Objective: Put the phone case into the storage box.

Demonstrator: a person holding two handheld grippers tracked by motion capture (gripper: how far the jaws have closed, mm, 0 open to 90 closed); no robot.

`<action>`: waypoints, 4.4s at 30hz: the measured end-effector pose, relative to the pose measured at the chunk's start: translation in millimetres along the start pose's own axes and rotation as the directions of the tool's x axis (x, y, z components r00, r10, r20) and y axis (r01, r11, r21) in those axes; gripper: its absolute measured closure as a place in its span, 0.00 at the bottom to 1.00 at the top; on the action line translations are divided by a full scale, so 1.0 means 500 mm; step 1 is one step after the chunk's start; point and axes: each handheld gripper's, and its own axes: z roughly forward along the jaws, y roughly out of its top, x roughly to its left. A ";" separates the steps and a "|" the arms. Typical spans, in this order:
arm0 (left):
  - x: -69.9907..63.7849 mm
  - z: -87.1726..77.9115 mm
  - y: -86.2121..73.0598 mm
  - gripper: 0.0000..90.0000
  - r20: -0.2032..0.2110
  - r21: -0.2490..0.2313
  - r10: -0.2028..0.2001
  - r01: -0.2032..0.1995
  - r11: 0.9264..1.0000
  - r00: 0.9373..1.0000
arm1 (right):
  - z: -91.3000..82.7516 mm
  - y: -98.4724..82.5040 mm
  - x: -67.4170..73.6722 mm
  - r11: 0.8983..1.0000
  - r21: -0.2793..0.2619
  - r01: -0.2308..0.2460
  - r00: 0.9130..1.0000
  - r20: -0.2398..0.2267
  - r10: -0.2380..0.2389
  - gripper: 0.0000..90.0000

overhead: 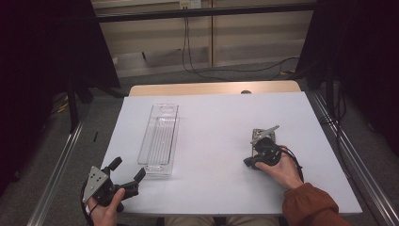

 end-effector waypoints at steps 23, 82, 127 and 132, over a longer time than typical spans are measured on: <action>0.000 0.001 0.000 0.02 -0.001 0.000 -0.001 0.001 1.000 1.000 | -0.035 -0.050 -0.011 0.999 -0.010 -0.044 0.999 0.014 0.044 1.00; -0.001 0.003 0.001 0.02 0.008 -0.003 -0.004 0.004 1.000 1.000 | -0.101 -0.105 -0.045 0.987 -0.154 -0.036 0.997 0.055 0.045 0.92; 0.000 0.004 0.001 0.02 0.008 0.000 0.001 -0.001 1.000 1.000 | -0.135 -0.086 -0.092 0.950 -0.283 -0.133 0.974 0.143 0.178 0.05; -0.001 0.004 0.001 0.02 0.001 0.003 -0.001 0.001 1.000 1.000 | -0.129 -0.084 -0.107 0.950 -0.271 -0.153 0.966 0.162 0.202 0.05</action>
